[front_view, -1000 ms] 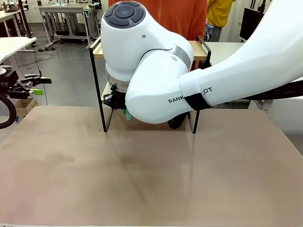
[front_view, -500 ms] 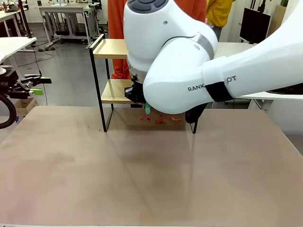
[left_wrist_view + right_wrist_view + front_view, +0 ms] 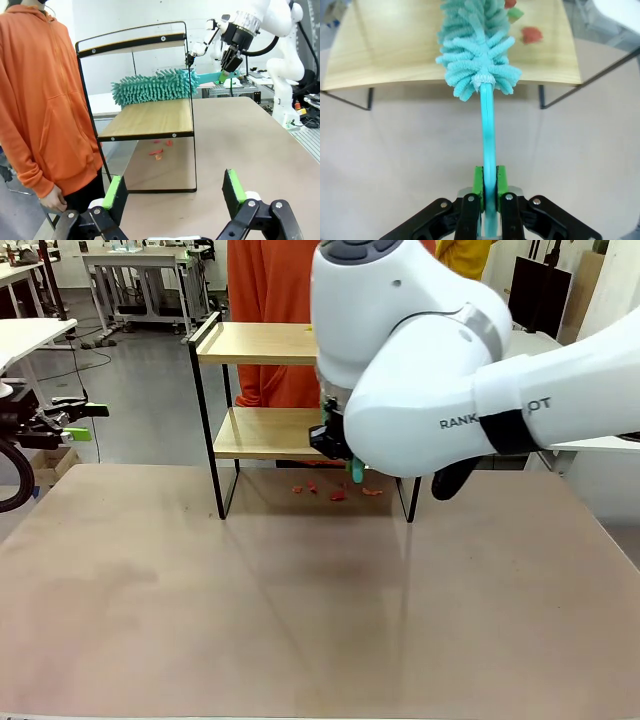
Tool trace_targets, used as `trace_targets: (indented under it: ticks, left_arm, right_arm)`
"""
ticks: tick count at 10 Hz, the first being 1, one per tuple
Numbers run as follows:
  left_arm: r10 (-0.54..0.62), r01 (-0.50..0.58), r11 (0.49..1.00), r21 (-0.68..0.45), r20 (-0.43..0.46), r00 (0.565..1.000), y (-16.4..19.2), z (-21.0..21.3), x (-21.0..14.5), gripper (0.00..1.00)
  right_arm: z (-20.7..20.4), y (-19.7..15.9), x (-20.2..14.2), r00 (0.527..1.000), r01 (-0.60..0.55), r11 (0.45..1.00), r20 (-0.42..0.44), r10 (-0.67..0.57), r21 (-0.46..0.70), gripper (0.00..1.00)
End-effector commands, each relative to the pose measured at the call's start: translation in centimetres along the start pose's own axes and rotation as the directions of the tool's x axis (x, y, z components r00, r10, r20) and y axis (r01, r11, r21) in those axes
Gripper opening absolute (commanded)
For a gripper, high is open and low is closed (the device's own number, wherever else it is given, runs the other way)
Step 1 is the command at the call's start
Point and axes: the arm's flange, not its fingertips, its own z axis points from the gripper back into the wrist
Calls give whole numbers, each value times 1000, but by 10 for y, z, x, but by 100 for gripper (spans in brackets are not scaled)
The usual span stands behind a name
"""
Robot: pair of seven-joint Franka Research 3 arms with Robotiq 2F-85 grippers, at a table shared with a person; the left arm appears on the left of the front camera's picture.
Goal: Clean the shelf.
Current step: Clean the specific section of the Shelf indicated by the human with the Duster.
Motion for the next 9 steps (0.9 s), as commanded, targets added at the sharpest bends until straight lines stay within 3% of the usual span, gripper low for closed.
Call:
trace_targets:
  ticks: [1, 6, 8, 9]
  left_arm:
    - [-3, 3, 1000, -1, -1, 1000, 0, 1, 2, 100]
    - [-3, 3, 1000, -1, -1, 1000, 0, 1, 2, 100]
    - [-3, 3, 1000, -1, -1, 1000, 0, 1, 2, 100]
    - [-3, 3, 1000, -1, -1, 1000, 0, 1, 2, 100]
  right_arm:
    - [5, -32, -2, 1000, 11, 1000, -22, -12, -29, 13]
    - [9, -85, -6, 997, 71, 982, 3, -72, -176, 13]
    - [22, -87, -10, 993, 102, 983, 69, -92, -154, 13]
    - [29, -78, -12, 990, 60, 994, 134, -47, -93, 13]
